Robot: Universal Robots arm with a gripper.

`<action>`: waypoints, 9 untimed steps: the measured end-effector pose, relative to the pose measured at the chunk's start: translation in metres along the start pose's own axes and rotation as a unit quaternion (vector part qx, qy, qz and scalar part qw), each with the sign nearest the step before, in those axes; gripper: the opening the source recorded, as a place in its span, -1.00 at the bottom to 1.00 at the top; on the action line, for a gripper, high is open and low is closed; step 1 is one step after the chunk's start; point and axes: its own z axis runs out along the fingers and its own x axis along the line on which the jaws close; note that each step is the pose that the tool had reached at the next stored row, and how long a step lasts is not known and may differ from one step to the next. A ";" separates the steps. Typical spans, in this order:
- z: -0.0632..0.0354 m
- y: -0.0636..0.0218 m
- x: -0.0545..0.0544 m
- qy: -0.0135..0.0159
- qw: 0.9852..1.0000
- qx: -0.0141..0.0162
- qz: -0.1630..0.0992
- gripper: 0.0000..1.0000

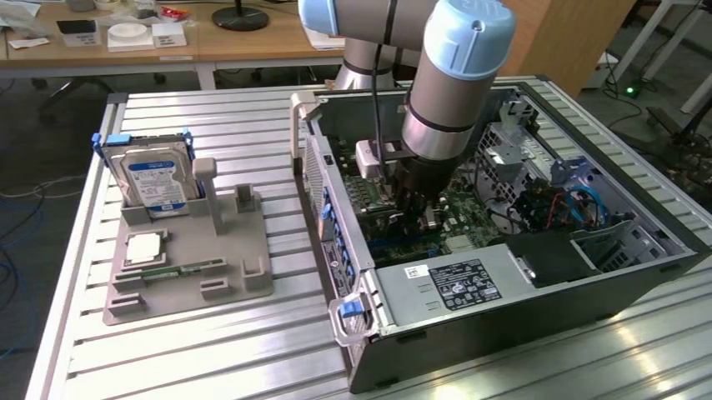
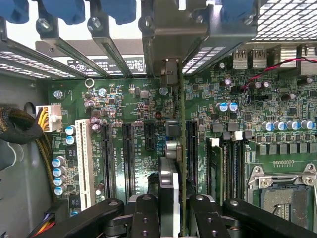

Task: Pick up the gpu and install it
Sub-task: 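Insert the gpu into the slot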

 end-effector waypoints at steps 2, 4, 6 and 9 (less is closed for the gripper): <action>0.0000 0.0000 0.000 0.000 1.000 0.000 0.000 -0.44; 0.0000 0.0000 0.000 0.000 1.000 0.000 0.000 -0.44; 0.0000 0.0000 0.000 0.000 1.000 0.000 0.000 -0.44; 0.0002 0.0005 0.000 0.000 1.000 0.000 0.000 -0.44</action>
